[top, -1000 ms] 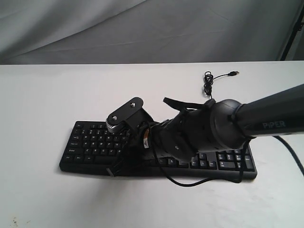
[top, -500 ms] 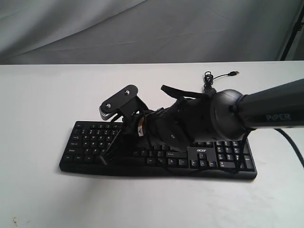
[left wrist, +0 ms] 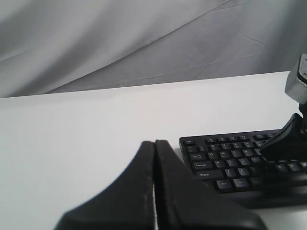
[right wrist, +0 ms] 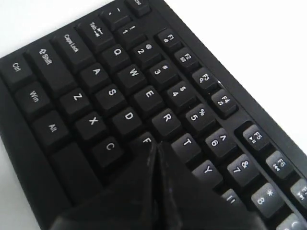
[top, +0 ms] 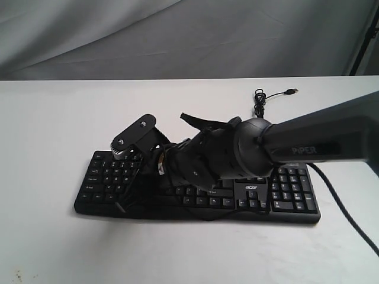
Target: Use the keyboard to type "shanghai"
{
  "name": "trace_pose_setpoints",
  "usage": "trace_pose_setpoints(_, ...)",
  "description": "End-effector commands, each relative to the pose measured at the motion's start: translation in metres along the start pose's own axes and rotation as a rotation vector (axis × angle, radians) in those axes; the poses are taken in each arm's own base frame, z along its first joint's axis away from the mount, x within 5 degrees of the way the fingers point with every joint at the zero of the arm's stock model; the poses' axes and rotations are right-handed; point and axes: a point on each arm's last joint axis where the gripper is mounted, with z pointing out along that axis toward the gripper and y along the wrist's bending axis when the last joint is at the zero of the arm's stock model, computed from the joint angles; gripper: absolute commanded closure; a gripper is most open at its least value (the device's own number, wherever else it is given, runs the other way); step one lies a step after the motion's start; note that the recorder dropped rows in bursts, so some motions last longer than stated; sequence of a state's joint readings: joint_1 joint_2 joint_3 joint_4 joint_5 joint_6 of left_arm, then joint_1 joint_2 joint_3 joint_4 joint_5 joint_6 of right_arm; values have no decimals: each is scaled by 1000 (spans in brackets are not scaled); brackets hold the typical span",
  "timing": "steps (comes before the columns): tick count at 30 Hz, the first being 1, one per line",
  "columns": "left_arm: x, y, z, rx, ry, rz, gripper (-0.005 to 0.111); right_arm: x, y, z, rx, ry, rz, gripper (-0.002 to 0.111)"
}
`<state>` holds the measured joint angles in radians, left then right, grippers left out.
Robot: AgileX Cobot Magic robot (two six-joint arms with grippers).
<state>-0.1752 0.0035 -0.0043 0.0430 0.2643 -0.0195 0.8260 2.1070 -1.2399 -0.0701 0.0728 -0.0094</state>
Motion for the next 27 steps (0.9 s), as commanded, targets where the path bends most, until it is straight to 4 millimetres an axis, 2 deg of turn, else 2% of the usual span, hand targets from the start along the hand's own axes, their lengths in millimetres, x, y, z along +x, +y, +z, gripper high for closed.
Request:
trace_pose_setpoints(1, 1, 0, 0, 3, -4, -1, 107, -4, 0, -2, 1, -15, -50, 108)
trace_pose_setpoints(27, 1, 0, 0, 3, -4, -1, 107, -1, -6, 0, 10, 3, -73, 108)
